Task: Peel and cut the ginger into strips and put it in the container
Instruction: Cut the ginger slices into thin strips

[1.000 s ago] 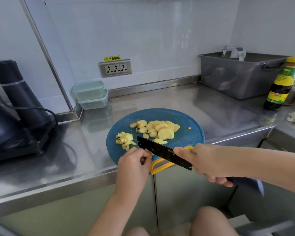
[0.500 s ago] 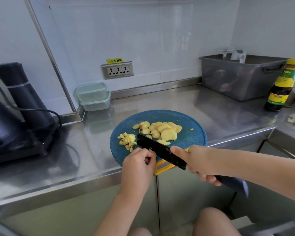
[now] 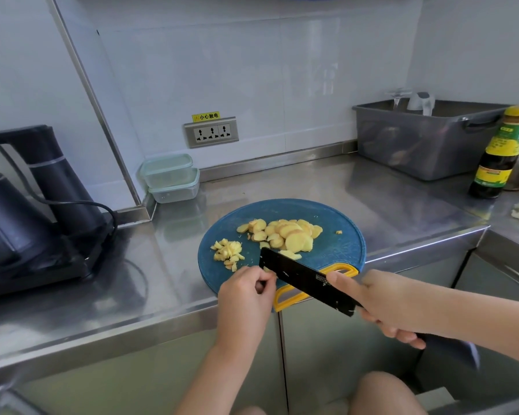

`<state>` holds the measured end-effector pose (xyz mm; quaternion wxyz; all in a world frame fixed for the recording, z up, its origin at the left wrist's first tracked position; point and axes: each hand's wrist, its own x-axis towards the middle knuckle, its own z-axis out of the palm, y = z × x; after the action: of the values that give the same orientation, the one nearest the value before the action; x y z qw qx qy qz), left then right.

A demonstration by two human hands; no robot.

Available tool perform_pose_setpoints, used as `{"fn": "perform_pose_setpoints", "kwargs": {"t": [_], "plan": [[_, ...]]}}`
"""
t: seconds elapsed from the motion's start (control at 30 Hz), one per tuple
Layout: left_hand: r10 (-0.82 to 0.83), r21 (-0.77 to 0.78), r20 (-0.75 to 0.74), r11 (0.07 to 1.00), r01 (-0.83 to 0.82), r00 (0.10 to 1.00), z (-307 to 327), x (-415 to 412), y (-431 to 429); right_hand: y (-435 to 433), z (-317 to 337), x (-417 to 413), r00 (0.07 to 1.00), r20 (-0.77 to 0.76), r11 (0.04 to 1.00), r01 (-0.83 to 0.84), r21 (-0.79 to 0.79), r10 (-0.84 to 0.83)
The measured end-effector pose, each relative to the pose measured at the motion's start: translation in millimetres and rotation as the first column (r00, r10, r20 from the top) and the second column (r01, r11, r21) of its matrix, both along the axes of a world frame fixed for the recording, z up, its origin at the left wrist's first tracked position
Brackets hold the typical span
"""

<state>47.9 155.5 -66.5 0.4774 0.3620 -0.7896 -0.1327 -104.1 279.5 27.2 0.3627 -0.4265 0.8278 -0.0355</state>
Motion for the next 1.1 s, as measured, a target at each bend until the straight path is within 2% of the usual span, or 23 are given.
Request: {"fn": "perform_pose_setpoints", "kwargs": {"t": [0.03,0.07,0.13,0.27,0.4,0.53,0.63,0.7,0.9,0.97,1.03,1.1], "plan": [[0.005,0.001,0.004,1.000,-0.005,1.000,-0.2,0.0,-0.4,-0.8,-0.6,1.7,0.991,-0.124,0.999,-0.039,-0.001,0.039],[0.006,0.002,0.008,1.000,-0.006,1.000,-0.4,0.1,-0.7,-4.2,-2.2,0.9,0.982,-0.184,0.997,-0.060,-0.042,0.051],[0.001,0.006,0.017,1.000,-0.001,1.000,-0.5,0.4,-0.4,-5.0,-1.3,-1.2,0.981,-0.189,0.995,-0.052,-0.085,0.035],[-0.003,0.009,0.008,1.000,0.003,1.000,-1.2,-0.2,-1.5,3.1,8.4,-6.7,0.970,-0.221,0.995,-0.101,-0.005,0.097],[-0.010,0.002,0.000,1.000,0.010,1.000,-2.8,0.9,-2.0,9.0,13.8,-5.5,0.972,-0.214,0.993,-0.109,-0.046,0.097],[-0.010,-0.013,0.012,1.000,0.010,1.000,-2.7,0.6,-2.3,5.1,-10.0,-6.8,0.985,-0.162,0.978,-0.092,-0.188,0.061],[-0.015,-0.019,0.007,1.000,0.015,1.000,-3.3,0.6,-2.4,-0.6,-19.1,-12.4,1.000,-0.008,0.973,-0.013,-0.229,0.011],[-0.013,-0.011,0.004,1.000,0.013,1.000,-4.0,0.7,-2.7,-0.1,-15.3,-16.0,0.995,0.093,0.974,0.059,-0.218,-0.040],[-0.018,-0.023,0.004,1.000,0.018,1.000,-4.3,1.0,-1.9,5.3,-6.9,-18.2,0.989,0.118,0.981,0.107,-0.164,-0.088],[-0.022,-0.033,0.005,0.999,0.022,1.000,-4.6,1.7,-1.9,1.7,-3.0,-13.6,0.982,0.155,0.993,0.110,-0.036,-0.103],[-0.029,-0.041,0.005,0.999,0.029,1.000,-4.6,1.9,-2.2,1.8,4.2,-3.8,0.989,0.125,0.993,0.068,0.099,-0.081],[-0.031,-0.046,0.009,0.998,0.031,0.999,-4.7,1.5,-2.5,3.1,12.3,1.5,0.997,0.072,0.998,0.024,0.059,-0.028]]}}
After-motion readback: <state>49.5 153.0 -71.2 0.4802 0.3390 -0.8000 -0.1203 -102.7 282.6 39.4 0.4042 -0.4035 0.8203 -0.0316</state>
